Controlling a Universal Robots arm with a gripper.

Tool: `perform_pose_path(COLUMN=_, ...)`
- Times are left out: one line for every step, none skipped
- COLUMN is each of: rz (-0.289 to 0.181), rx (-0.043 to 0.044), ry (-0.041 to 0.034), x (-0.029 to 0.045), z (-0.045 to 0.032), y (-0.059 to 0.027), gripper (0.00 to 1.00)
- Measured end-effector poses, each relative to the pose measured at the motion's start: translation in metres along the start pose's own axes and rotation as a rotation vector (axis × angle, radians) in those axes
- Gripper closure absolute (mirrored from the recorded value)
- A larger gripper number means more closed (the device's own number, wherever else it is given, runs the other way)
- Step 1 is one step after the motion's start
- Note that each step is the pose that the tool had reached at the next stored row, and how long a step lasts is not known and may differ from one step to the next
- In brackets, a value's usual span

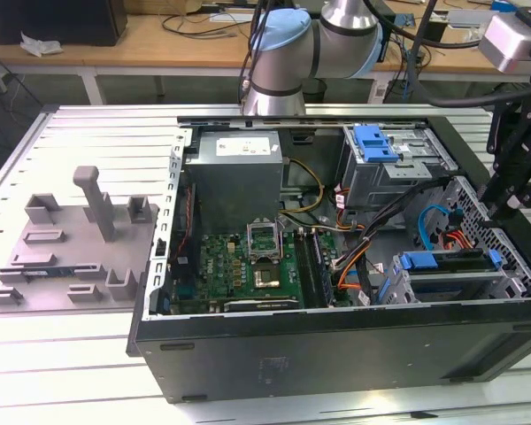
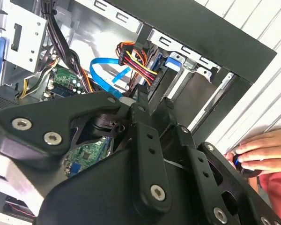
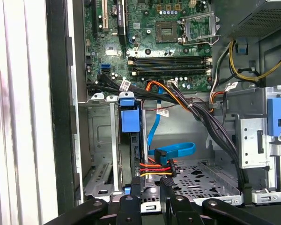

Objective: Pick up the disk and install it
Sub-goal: 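Insert the second disk wire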

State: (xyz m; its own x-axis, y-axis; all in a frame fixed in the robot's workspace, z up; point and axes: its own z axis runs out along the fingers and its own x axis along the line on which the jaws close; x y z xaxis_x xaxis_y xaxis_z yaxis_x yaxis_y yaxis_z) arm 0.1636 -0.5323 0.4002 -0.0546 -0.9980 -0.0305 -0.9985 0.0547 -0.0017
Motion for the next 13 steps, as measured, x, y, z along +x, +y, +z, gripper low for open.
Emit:
perform_pose_path(rz=0.000, rx=0.0000, ry=0.0003, x=-0.0003, z=0.0000, y=0.0000, gripper=0.69)
perform_pose_path(rz=0.000, rx=0.0010, ry=0.0170, x=-0.0033, z=0.0002, y=0.0002, gripper=0.69)
perform_pose_path(rz=-0.001, rx=0.0020, ry=0.0362, x=-0.0060, z=0.0002, y=0.0003, gripper=0.69)
perform_pose_path(rz=-0.001, rx=0.0034, ry=0.0623, x=-0.0099, z=0.0003, y=0.0006, gripper=0.69)
perform_pose_path(rz=-0.001, rx=0.0051, ry=0.0932, x=-0.0148, z=0.0005, y=0.0010, gripper=0.69)
perform_pose_path(rz=-0.001, rx=0.0066, ry=0.1205, x=-0.0246, z=0.0009, y=0.0017, gripper=0.69)
perform_pose_path(rz=-0.001, rx=0.0071, ry=0.1299, x=-0.0304, z=0.0014, y=0.0023, gripper=0.69)
perform_pose_path(rz=-0.001, rx=0.0075, ry=0.1362, x=-0.0341, z=0.0019, y=0.0027, gripper=0.69)
perform_pose_path(rz=-0.001, rx=0.0079, ry=0.1434, x=-0.0378, z=0.0026, y=0.0031, gripper=0.69)
perform_pose_path(rz=-0.002, rx=0.0084, ry=0.1514, x=-0.0412, z=0.0037, y=0.0036, gripper=0.69)
perform_pose_path(rz=-0.004, rx=0.0088, ry=0.1590, x=-0.0440, z=0.0045, y=0.0040, gripper=0.69)
perform_pose_path(rz=-0.007, rx=0.0096, ry=0.1712, x=-0.0490, z=0.0062, y=0.0047, gripper=0.69)
perform_pose_path(rz=-0.008, rx=0.0099, ry=0.1761, x=-0.0510, z=0.0069, y=0.0050, gripper=0.69)
